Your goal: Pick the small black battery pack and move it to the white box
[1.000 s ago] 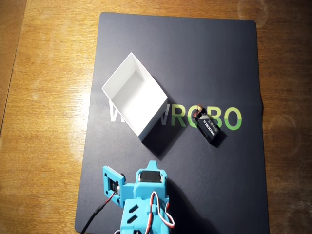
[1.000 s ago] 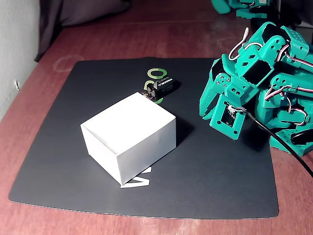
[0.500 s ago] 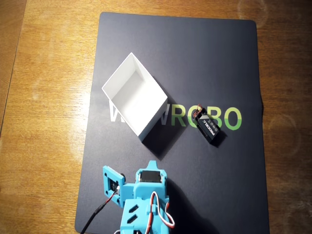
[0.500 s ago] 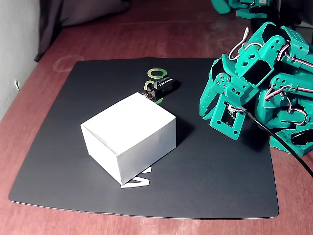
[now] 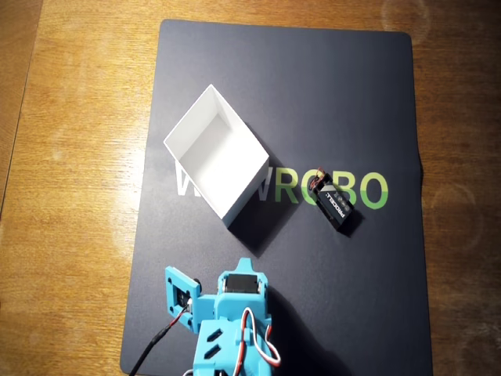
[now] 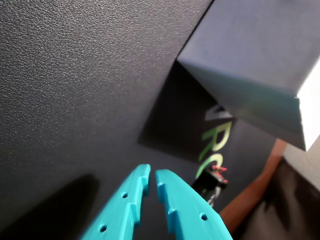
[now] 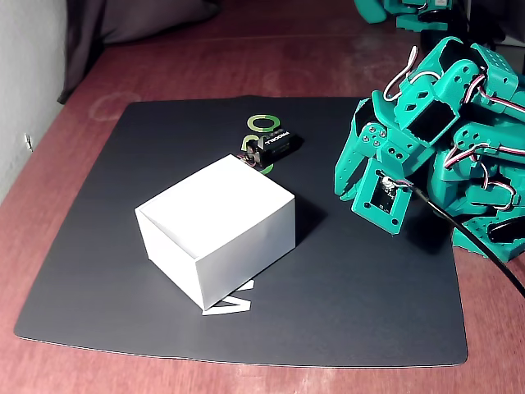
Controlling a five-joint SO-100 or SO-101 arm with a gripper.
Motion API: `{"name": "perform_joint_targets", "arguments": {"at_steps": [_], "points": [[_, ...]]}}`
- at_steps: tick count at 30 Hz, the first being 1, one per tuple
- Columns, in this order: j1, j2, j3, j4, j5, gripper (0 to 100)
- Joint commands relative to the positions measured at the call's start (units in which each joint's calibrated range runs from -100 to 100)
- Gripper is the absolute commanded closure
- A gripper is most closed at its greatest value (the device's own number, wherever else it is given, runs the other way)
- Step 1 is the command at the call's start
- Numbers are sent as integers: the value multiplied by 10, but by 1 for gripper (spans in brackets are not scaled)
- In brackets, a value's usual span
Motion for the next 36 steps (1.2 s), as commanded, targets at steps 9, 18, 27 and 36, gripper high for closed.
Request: {"name": "perform_joint_targets", "arguments": {"at_steps": [9,18,27,36], "points": [[7,2,0,1,0,99],[7,2,0,1,0,99],[7,2,0,1,0,99],[7,2,0,1,0,99]]}}
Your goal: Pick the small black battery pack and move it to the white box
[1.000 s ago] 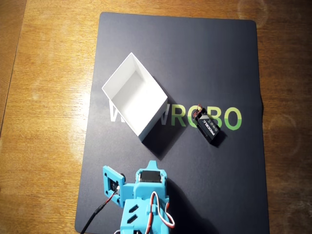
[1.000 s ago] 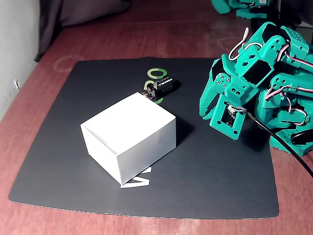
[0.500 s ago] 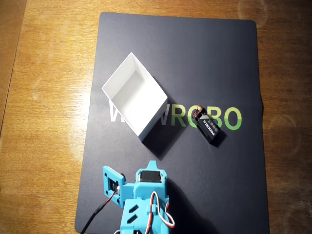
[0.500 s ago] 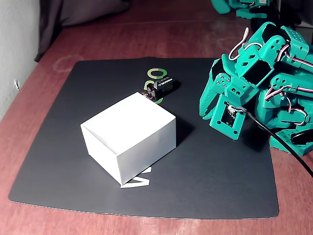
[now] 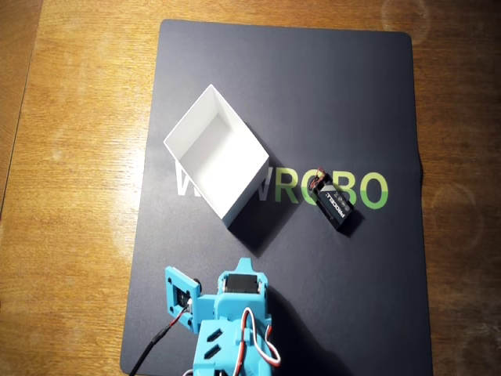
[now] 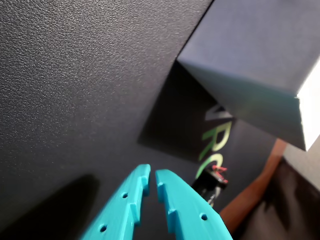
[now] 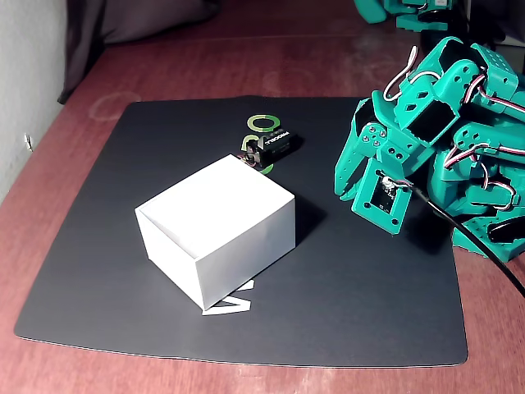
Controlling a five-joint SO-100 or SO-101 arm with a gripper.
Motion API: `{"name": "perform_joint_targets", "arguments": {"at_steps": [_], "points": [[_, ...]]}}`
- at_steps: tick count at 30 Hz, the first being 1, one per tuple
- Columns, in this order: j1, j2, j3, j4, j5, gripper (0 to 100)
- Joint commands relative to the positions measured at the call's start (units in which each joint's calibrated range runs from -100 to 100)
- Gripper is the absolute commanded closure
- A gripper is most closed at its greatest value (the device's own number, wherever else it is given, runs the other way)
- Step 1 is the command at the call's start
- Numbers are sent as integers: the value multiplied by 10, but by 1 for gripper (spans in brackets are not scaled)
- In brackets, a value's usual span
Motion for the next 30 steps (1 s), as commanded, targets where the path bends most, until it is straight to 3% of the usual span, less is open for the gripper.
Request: {"name": "perform_joint_targets", "arguments": {"at_steps": [1,30], "points": [[7,2,0,1,0,99],[-1,2,0,1,0,99]]}}
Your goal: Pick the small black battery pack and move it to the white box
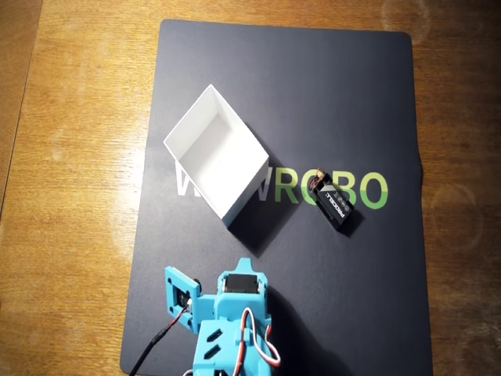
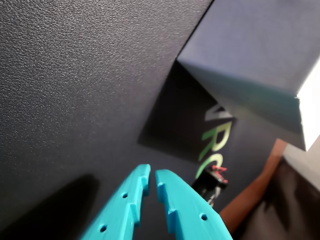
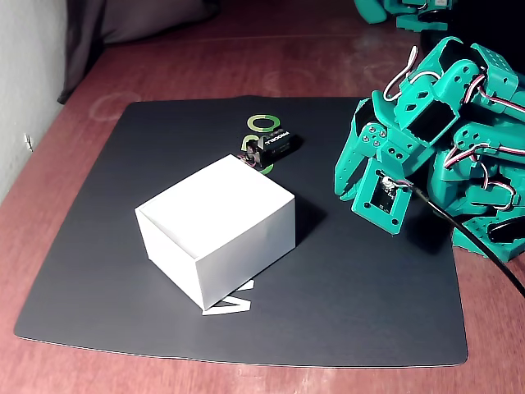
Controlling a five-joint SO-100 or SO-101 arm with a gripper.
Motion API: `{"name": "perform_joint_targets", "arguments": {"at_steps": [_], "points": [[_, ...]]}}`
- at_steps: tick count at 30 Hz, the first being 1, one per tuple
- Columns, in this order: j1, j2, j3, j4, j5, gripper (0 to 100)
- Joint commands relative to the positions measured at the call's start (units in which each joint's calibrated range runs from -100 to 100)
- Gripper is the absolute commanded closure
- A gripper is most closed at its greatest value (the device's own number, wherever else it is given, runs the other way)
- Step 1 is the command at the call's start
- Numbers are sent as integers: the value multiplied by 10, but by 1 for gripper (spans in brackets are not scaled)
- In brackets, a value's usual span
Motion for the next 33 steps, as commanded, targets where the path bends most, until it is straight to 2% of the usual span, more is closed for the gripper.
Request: {"name": "perform_joint_targets", "arguments": {"at_steps": [1,15,23,29,33], "points": [[-2,2,0,1,0,99],[-2,2,0,0,-4,99],[46,16,-45,0,5,99],[62,129,-166,4,107,99],[95,255,-296,1,146,99]]}}
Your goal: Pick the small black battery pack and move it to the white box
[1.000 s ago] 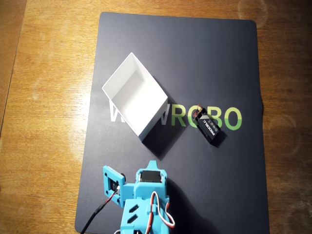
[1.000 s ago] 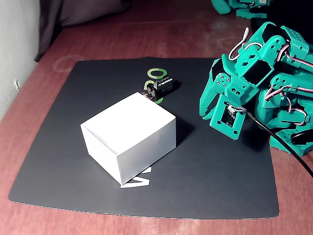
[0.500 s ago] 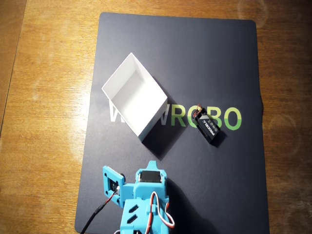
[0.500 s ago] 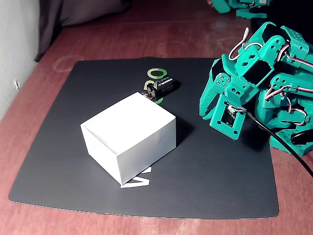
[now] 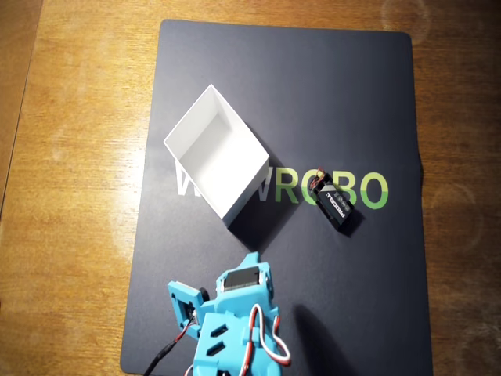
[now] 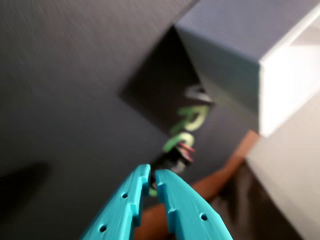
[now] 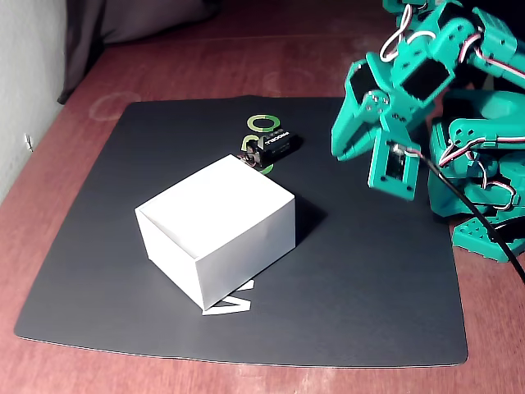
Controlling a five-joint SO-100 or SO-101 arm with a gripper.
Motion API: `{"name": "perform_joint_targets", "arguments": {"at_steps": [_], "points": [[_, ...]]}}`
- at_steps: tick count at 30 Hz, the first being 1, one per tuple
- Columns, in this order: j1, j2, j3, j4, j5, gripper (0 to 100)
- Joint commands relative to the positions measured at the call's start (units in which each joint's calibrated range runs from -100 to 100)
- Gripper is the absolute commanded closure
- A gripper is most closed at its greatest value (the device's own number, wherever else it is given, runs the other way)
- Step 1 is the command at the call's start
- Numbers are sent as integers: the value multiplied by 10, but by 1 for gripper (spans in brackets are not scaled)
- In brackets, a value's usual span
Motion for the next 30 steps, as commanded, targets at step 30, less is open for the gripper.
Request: {"name": "perform_joint_targets", "arguments": {"at_steps": [30], "points": [[388,499,-507,-162,402,99]]}}
